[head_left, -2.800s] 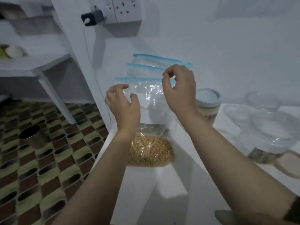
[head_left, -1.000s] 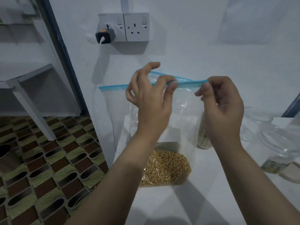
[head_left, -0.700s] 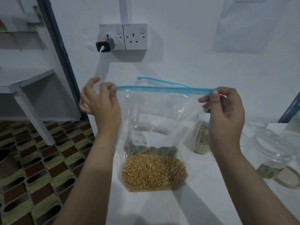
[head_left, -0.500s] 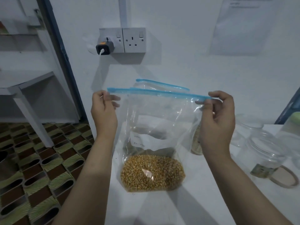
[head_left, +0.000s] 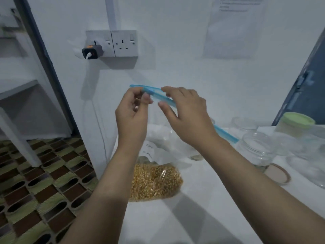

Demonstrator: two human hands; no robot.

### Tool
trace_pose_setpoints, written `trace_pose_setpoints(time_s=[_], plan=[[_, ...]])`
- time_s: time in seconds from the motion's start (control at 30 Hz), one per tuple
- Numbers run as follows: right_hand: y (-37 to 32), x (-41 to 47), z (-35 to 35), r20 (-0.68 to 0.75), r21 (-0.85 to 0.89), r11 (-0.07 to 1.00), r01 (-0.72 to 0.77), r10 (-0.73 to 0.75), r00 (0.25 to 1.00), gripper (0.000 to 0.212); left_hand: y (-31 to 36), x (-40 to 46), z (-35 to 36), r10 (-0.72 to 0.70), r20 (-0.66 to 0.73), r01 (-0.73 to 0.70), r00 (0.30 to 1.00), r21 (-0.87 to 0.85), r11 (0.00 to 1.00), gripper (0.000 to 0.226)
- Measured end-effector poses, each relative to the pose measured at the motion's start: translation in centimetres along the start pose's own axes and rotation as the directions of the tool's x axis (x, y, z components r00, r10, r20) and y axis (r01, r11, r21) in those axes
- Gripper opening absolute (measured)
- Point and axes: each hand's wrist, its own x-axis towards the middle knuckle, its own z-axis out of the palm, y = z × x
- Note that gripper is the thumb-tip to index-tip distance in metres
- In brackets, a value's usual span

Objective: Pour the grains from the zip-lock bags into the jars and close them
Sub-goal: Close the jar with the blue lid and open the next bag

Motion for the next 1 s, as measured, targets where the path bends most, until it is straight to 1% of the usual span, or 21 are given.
trace_pose_setpoints(time_s=[0.07, 0.13, 0.2, 0.23, 0.27, 0.3, 0.37, 0.43, 0.47, 0.53, 0.63, 0.73, 0.8, 0.83, 0.9, 1.0], plan=[[-0.1, 0.8, 0.0, -0.017, 0.044, 0.999, 0.019, -0.018, 1.0, 0.02, 0.3, -0.6, 0.1, 0.005, 0.025, -0.005, 1.0, -0.009, 1.0, 0.015], [0.1, 1.0, 0.0, -0.025, 0.099, 0.995, -0.009, 0.012, 1.0, 0.018, -0.4, -1.2, -0.6, -0.012, 0.107, 0.01, 0.994, 0.018, 1.0, 0.009], [0.4, 0.9, 0.1, -0.046, 0.179, 0.982, -0.052, 0.061, 0.997, 0.019, -2.4, -2.4, -2.3, -0.028, 0.243, -0.02, 0.97, 0.191, 0.981, 0.012], [0.4, 0.9, 0.1, -0.065, 0.208, 0.976, -0.069, 0.084, 0.994, 0.02, -3.8, -3.6, -3.3, -0.052, 0.294, -0.036, 0.954, 0.287, 0.957, 0.015], [0.5, 0.8, 0.2, -0.089, 0.225, 0.971, -0.077, 0.099, 0.991, 0.02, -5.1, -4.9, -4.3, -0.095, 0.315, -0.021, 0.944, 0.345, 0.938, 0.018], [0.5, 0.7, 0.2, -0.109, 0.229, 0.971, -0.075, 0.102, 0.989, 0.02, -6.2, -6.3, -5.0, -0.158, 0.306, 0.041, 0.939, 0.357, 0.933, 0.02], [0.2, 0.6, 0.3, -0.133, 0.215, 0.975, -0.049, 0.079, 0.988, 0.022, -7.3, -8.1, -5.8, -0.267, 0.228, 0.187, 0.936, 0.318, 0.929, 0.024], [-0.5, 0.3, 0.0, -0.179, 0.209, 0.978, -0.006, 0.044, 0.983, 0.021, -7.1, -7.7, -5.8, -0.305, 0.128, 0.259, 0.944, 0.289, 0.922, 0.027], [-0.9, 0.3, -0.3, -0.221, 0.211, 0.977, 0.027, 0.021, 0.975, 0.021, -6.7, -6.9, -5.7, -0.301, 0.09, 0.269, 0.949, 0.265, 0.926, 0.028], [-1.3, 0.4, -1.4, -0.318, 0.231, 0.969, 0.092, -0.015, 0.948, 0.02, -5.5, -4.8, -5.4, -0.25, 0.073, 0.228, 0.965, 0.227, 0.947, 0.03], [-0.9, 1.0, -3.6, -0.444, 0.265, 0.952, 0.155, -0.023, 0.896, 0.018, -3.6, -2.2, -4.8, -0.151, 0.121, 0.127, 0.981, 0.185, 0.975, 0.028], [0.4, 1.2, -4.8, -0.527, 0.287, 0.943, 0.168, 0.01, 0.85, 0.018, -1.7, 0.7, -4.8, -0.042, 0.174, 0.005, 0.984, 0.21, 0.978, 0.023], [1.6, 1.0, -4.7, -0.54, 0.331, 0.934, 0.138, 0.067, 0.839, 0.018, -1.0, 2.4, -5.1, 0.014, 0.244, -0.074, 0.97, 0.24, 0.968, 0.024], [2.0, 0.8, -4.5, -0.535, 0.353, 0.928, 0.119, 0.096, 0.839, 0.018, -0.9, 2.9, -5.3, 0.02, 0.274, -0.092, 0.961, 0.255, 0.963, 0.023], [2.6, 0.3, -3.7, -0.522, 0.375, 0.922, 0.097, 0.123, 0.844, 0.017, -1.4, 2.8, -5.6, -0.016, 0.308, -0.074, 0.951, 0.278, 0.958, 0.021], [2.5, -0.4, -2.2, -0.481, 0.339, 0.935, 0.107, 0.074, 0.874, 0.014, -3.4, 0.8, -6.0, -0.134, 0.291, 0.04, 0.947, 0.307, 0.951, 0.022]])
